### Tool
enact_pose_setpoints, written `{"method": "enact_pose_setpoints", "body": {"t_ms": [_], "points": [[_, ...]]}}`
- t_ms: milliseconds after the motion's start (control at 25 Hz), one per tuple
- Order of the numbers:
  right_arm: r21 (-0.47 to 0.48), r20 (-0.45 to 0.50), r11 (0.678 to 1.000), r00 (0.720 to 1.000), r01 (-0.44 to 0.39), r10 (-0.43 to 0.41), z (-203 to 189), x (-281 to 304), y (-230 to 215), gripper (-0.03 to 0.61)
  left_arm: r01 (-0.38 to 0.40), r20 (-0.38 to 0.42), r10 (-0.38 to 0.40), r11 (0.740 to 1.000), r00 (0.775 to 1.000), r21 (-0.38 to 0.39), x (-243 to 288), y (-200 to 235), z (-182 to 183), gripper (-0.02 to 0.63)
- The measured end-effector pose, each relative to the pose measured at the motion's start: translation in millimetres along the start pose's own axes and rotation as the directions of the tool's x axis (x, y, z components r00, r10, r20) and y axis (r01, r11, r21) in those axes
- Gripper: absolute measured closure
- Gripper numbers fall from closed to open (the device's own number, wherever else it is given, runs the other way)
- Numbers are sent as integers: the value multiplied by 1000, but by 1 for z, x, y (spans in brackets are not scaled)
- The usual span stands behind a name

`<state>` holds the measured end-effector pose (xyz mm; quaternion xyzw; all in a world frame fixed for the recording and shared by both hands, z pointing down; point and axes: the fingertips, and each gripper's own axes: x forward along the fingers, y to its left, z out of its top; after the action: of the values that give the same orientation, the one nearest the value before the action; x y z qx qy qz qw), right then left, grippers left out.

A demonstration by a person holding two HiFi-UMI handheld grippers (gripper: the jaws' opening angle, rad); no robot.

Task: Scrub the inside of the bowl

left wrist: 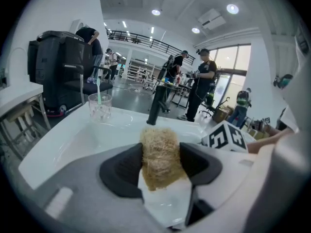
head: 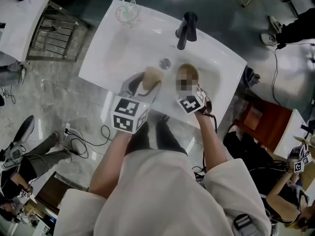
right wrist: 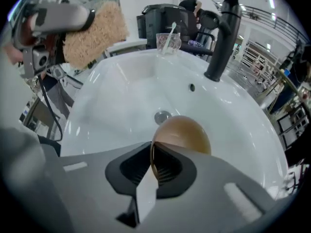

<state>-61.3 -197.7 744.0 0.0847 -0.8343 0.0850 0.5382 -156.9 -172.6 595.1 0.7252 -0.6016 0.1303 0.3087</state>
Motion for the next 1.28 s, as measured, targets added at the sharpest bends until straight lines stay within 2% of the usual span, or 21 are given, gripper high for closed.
{"method": "enact_pose_setpoints", "body": {"t_ms": [120,280,400,520,640,760,840,960,1040,1280], "points": [[110,104,993,994,-46,35,16,-33,6,561,39,22,-39,999,999,19,-9,-8,16,379],[241,252,958,964,-152,90,32,-82,18,561,97,42,-99,993,994,64,-27,-25,38,379],[264,321,946,942,-189,98,41,-120,28,561,167,59,-175,979,983,116,-42,-48,57,379],[267,388,939,916,-216,100,48,-159,38,561,259,62,-274,949,960,179,-57,-77,76,379],[263,439,935,893,-237,103,48,-198,48,561,338,48,-360,908,932,249,-71,-107,92,379],[287,511,913,852,-290,110,45,-238,56,561,399,24,-427,863,904,309,-81,-136,104,379],[303,567,895,816,-328,108,41,-261,59,561,449,1,-480,821,877,353,-84,-159,111,379],[305,649,872,753,-384,104,39,-290,65,561,523,-66,-550,742,833,419,-87,-192,113,379],[302,689,859,718,-413,102,36,-305,71,561,560,-114,-575,703,810,439,-89,-208,111,379],[273,764,845,637,-460,100,11,-339,83,561,653,-203,-643,607,739,454,-94,-244,116,380]]}}
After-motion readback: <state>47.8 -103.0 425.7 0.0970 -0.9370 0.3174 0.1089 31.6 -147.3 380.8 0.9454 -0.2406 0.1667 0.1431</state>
